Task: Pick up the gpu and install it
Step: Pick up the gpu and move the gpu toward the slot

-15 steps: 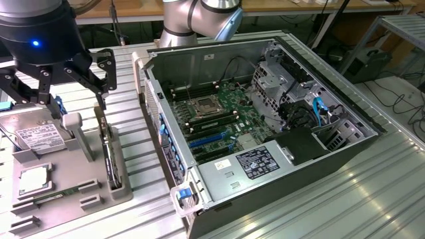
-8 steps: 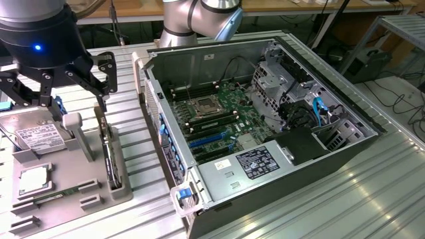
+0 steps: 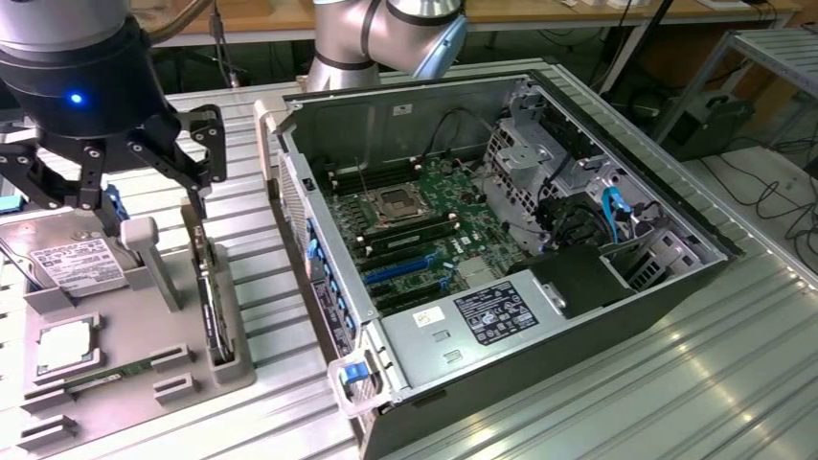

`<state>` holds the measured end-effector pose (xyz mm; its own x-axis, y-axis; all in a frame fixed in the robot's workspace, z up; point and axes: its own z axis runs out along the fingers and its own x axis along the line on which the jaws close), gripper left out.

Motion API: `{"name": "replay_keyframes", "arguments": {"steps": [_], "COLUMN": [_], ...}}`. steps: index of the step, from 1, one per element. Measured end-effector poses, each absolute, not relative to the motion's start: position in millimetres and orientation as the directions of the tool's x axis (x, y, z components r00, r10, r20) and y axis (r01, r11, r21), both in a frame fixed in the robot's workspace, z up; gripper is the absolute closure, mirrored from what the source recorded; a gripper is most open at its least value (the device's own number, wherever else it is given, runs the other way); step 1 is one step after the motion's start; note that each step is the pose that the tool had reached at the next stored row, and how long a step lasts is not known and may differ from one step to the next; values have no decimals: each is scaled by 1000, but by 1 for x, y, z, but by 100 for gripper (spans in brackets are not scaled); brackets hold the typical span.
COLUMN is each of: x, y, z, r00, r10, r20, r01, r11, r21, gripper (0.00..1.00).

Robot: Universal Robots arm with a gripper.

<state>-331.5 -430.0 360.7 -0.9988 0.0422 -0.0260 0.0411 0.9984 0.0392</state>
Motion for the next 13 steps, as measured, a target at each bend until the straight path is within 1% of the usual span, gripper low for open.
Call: {"name": "replay_keyframes", "arguments": {"steps": [13], "x": [-331], "y": [-435], "z": [350], "r00": [-999], "r10": [30], "r20": [-26], "r01": [29], "r11": [999], "r21": [39], "gripper": [28]}}
